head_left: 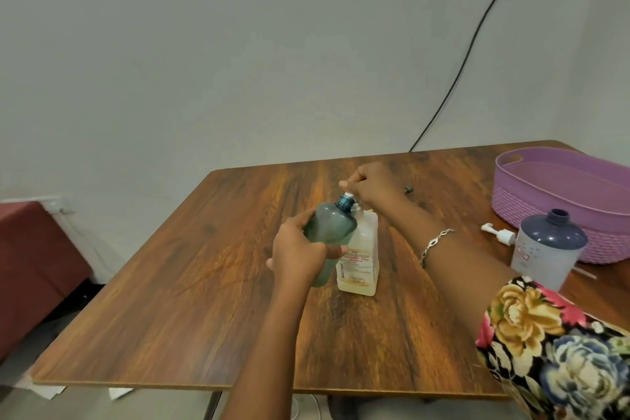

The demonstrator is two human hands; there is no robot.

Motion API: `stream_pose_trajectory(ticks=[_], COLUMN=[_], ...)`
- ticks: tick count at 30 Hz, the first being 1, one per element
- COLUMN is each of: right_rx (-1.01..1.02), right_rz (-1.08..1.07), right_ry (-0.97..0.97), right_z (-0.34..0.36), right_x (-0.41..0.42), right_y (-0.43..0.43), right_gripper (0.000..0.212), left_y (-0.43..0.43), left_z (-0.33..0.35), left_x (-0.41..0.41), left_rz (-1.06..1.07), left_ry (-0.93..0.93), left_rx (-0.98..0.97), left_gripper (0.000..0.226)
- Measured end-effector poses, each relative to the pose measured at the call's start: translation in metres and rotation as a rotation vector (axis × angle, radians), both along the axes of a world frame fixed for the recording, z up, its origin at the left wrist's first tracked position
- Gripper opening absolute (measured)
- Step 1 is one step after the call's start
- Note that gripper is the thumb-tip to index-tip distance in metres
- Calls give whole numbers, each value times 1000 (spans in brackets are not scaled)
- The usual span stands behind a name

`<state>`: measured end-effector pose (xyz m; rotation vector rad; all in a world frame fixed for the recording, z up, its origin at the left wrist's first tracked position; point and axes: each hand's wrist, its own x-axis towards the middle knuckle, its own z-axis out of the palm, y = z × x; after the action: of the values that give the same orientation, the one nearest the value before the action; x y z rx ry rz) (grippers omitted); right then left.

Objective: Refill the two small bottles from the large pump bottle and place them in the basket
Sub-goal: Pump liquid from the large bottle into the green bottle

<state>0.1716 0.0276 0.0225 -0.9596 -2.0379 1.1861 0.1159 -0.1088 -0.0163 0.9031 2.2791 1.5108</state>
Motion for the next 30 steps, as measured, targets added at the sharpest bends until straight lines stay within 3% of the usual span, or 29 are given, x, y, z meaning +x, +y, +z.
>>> stream_pose_trajectory(ticks=[8, 23, 30], right_rx=[-127, -85, 30], right_rz=[29, 56, 3], right_ry=[126, 71, 15], right_z=[13, 14, -7], right_x=[7, 5, 0], right_y=[0, 1, 1], right_gripper=[24, 22, 24], left_y=[0, -1, -1], left_z=[7, 4, -6], left_x=[0, 2, 0], left_rz=[-6, 4, 17], left_ry=[-16, -79, -83], left_rx=[61, 117, 105], left_gripper=[82, 75, 80])
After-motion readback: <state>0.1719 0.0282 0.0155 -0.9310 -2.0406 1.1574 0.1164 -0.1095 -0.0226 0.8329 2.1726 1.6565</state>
